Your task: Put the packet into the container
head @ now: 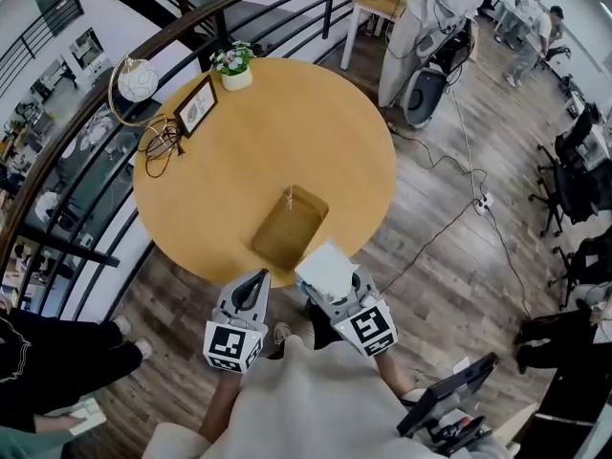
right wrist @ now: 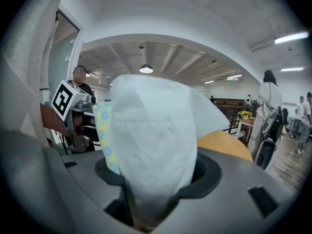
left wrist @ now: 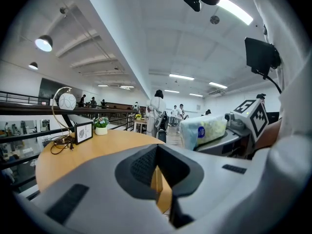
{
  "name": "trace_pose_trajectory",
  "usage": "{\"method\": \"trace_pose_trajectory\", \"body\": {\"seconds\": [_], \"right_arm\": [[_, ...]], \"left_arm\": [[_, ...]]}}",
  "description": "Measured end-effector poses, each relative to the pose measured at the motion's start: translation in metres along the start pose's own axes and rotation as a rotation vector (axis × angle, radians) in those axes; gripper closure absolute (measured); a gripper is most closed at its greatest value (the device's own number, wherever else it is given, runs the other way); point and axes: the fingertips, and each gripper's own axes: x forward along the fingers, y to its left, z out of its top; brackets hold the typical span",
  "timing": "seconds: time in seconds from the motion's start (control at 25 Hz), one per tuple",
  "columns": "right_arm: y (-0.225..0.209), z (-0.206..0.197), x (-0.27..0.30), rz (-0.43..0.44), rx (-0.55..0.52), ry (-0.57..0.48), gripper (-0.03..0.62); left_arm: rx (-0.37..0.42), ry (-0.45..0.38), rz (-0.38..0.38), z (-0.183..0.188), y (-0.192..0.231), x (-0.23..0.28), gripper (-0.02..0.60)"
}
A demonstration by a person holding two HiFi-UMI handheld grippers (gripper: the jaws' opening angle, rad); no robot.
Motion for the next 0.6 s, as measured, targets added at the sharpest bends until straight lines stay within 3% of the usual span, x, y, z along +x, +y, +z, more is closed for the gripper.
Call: {"method": "trace_pose_trajectory", "body": {"seconds": [0.6], "right_arm": [[-0.103,0.024,0.061,0.217,0.000,-0.033,0.329]], "left_arm": [[-0.009,0.053,0.342,0.029,0.066,0.051,0.577]]}}
